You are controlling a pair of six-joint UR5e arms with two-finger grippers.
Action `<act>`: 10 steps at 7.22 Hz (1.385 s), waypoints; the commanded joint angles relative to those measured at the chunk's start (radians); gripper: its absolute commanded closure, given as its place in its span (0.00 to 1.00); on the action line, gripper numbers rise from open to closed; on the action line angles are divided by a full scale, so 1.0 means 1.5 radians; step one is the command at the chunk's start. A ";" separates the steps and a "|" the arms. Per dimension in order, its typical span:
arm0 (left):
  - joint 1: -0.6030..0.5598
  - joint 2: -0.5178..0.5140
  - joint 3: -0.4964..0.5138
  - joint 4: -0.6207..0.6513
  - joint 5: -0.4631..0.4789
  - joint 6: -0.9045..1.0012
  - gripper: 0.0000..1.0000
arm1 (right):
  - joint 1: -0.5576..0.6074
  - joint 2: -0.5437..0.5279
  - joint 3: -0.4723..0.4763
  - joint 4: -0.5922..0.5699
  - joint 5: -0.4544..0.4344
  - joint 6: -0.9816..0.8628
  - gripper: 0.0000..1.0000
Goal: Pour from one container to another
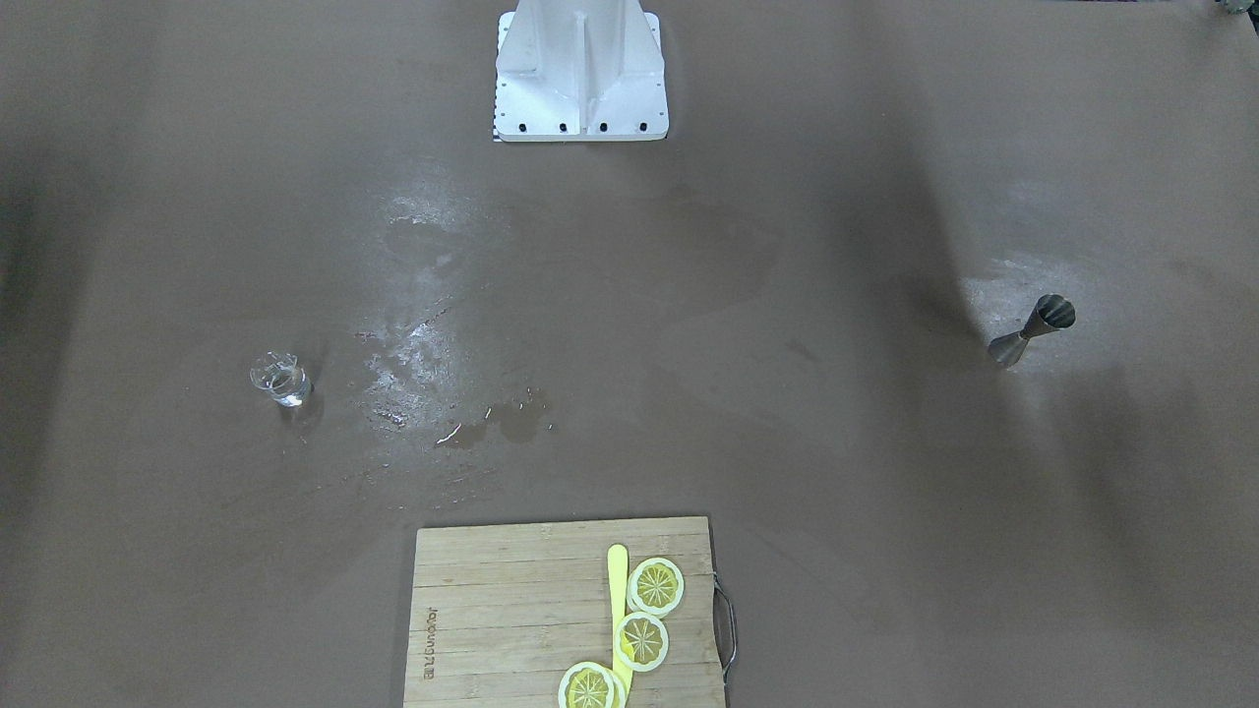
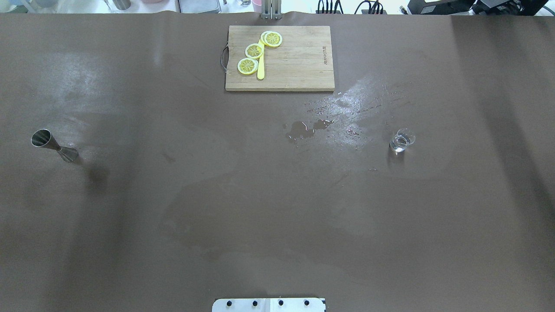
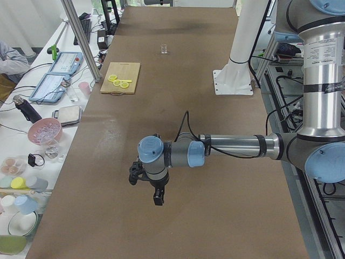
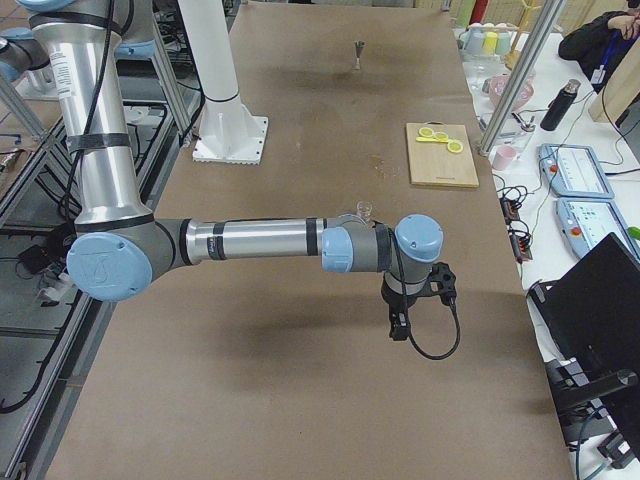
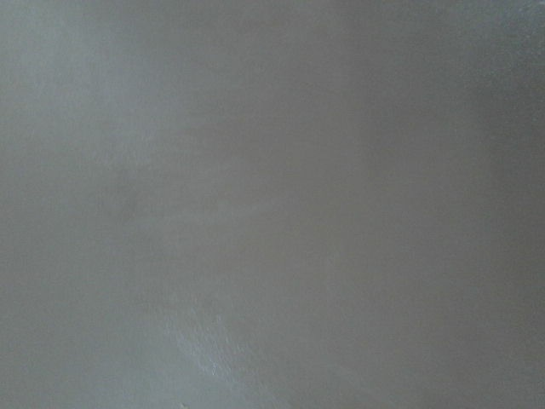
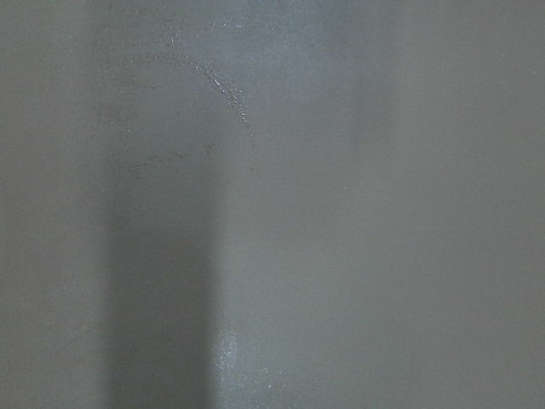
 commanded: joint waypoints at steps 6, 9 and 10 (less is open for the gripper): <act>-0.026 0.034 -0.030 0.058 -0.089 -0.002 0.01 | 0.002 -0.002 -0.001 0.000 -0.001 0.000 0.00; -0.026 0.034 -0.023 0.057 -0.089 -0.001 0.01 | 0.002 -0.002 -0.004 0.000 -0.001 0.000 0.00; -0.028 0.030 -0.024 0.035 -0.076 0.000 0.01 | 0.002 -0.002 -0.004 0.000 -0.001 0.000 0.00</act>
